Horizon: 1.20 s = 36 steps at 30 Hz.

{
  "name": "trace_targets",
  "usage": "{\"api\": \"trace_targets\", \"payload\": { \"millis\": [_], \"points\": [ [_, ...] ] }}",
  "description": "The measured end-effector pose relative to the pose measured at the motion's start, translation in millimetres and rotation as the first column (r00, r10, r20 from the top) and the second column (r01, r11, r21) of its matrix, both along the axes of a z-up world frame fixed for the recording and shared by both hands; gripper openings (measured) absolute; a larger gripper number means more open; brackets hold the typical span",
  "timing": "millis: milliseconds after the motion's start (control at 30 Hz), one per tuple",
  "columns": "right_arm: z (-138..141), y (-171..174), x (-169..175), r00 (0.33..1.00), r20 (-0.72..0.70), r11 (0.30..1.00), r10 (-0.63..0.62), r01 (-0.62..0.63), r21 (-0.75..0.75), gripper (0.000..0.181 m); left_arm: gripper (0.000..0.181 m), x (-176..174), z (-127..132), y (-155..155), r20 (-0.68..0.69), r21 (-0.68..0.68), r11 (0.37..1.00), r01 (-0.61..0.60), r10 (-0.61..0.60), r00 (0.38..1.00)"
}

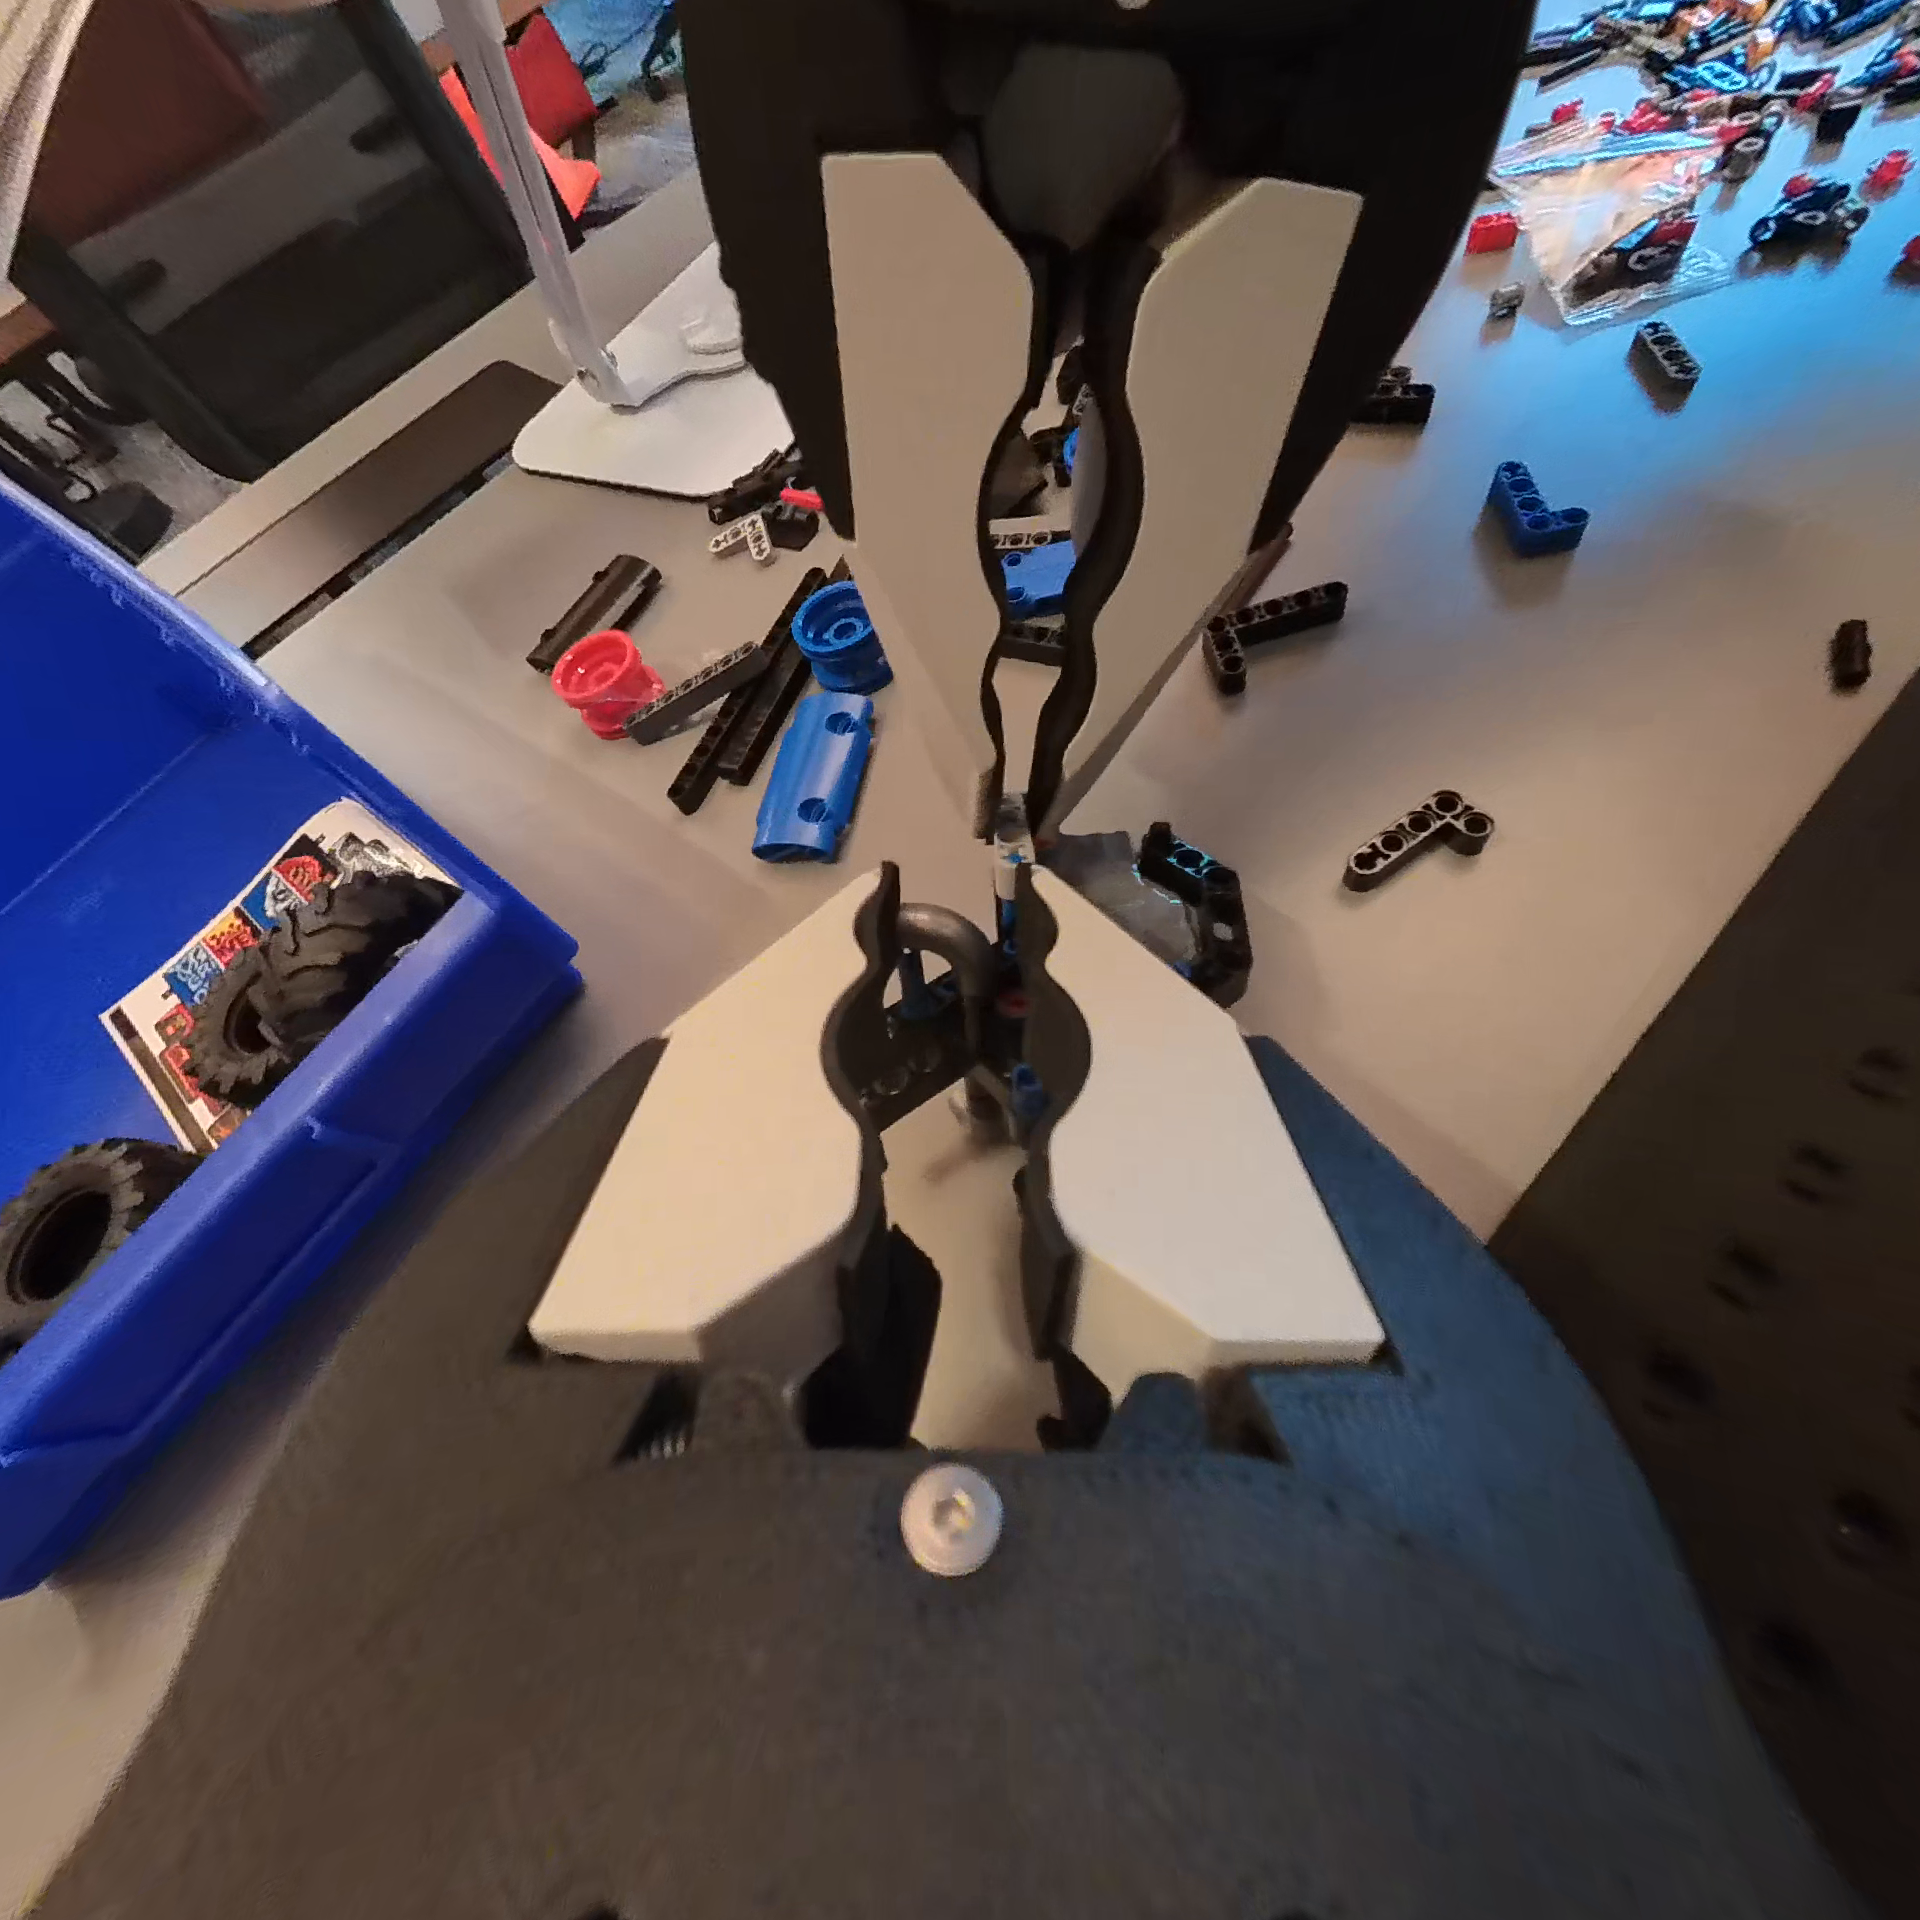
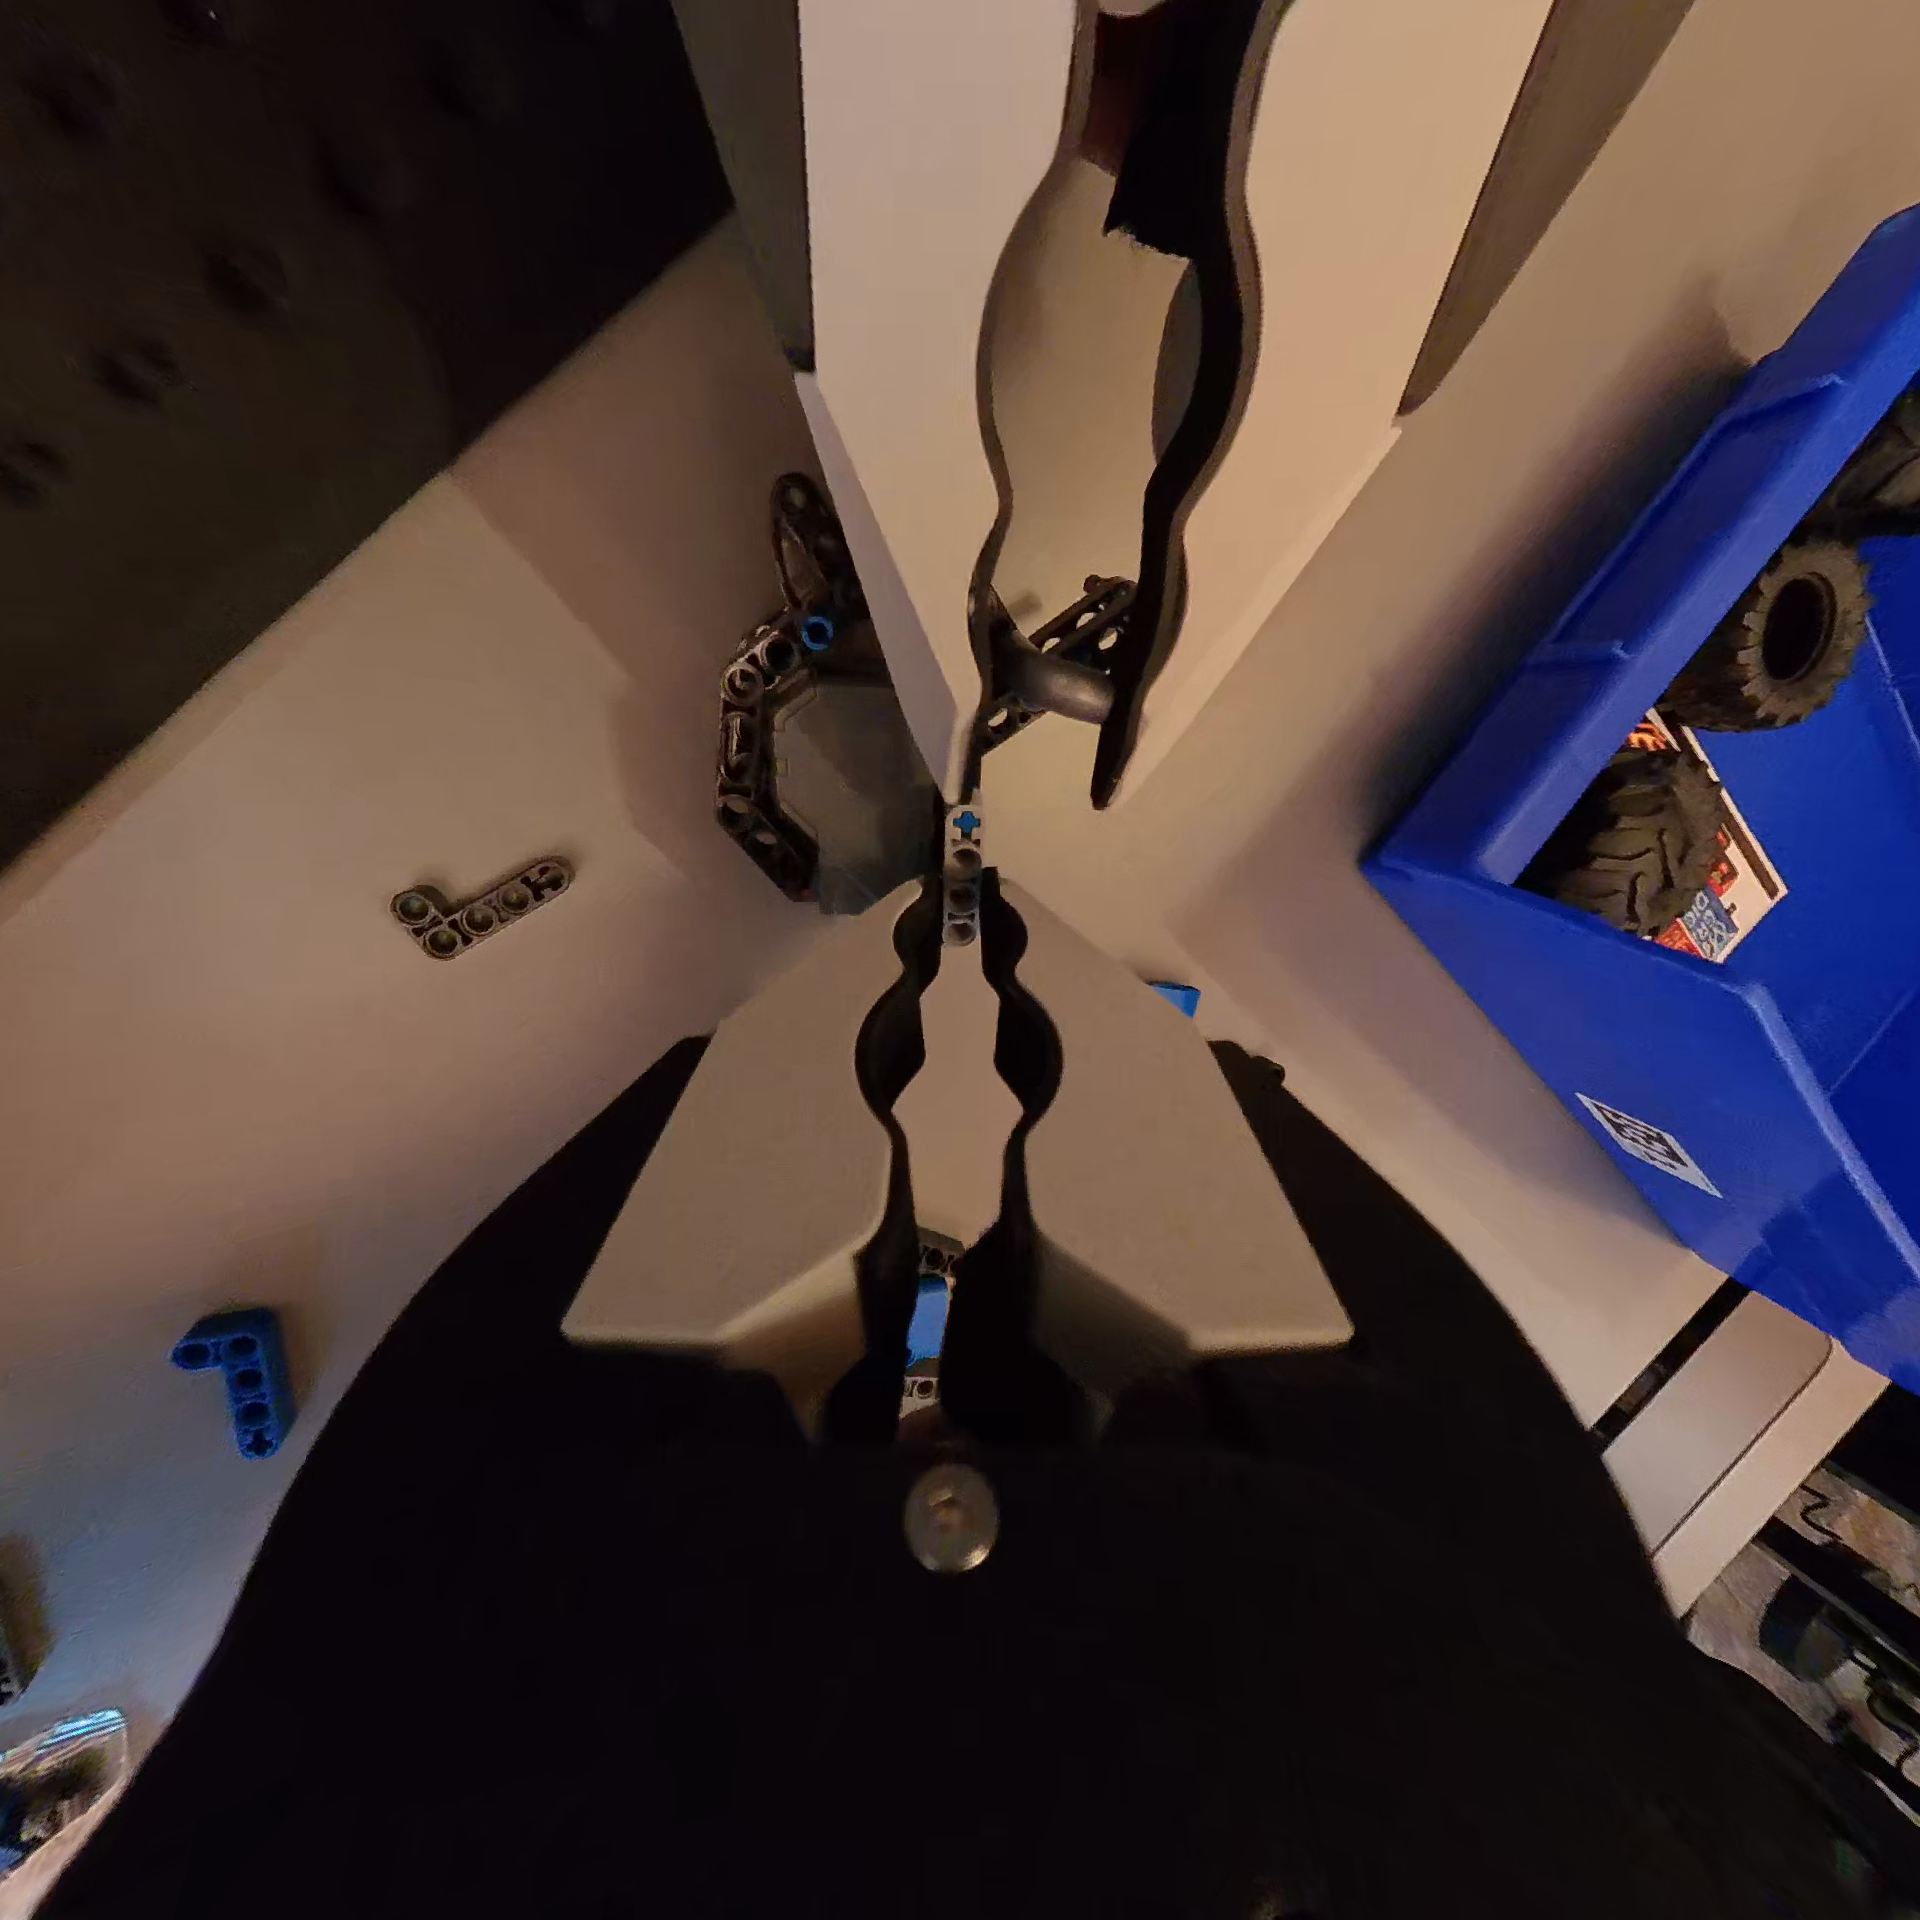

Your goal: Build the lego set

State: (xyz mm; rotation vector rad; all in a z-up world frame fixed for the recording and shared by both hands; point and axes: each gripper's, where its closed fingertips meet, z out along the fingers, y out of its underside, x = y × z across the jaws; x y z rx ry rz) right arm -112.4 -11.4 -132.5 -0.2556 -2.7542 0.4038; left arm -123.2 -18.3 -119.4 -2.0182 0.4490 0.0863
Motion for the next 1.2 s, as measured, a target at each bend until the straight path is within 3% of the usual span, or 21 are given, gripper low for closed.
{"api": "trace_targets", "payload": {
  "millis": [567,900,1200],
  "points": [
    [-1.6,-1.6,-2.8,0.999,-0.012,0.999,-0.034,0.034,0.025,0.005,0.019,-0.6,-1.8,-0.4,0.011,-0.027,1.0,-0.013,0.013,1.0],
    [4.9,-6.4,-5.5,0.997,-0.032,0.987,-0.075,0.07,-0.142,0.008,0.016,-4.7,-2.0,-0.7,-0.026,-0.035,0.999,-0.009,0.008,1.0],
    [4.2,-10.1,-8.2,0.996,-0.07,0.98,-0.055,0.041,-0.196,0.006,0.016,-4.0,-2.0,-0.4,-0.024,-0.035,0.999,0.001,-0.001,1.0]
  ]
}}
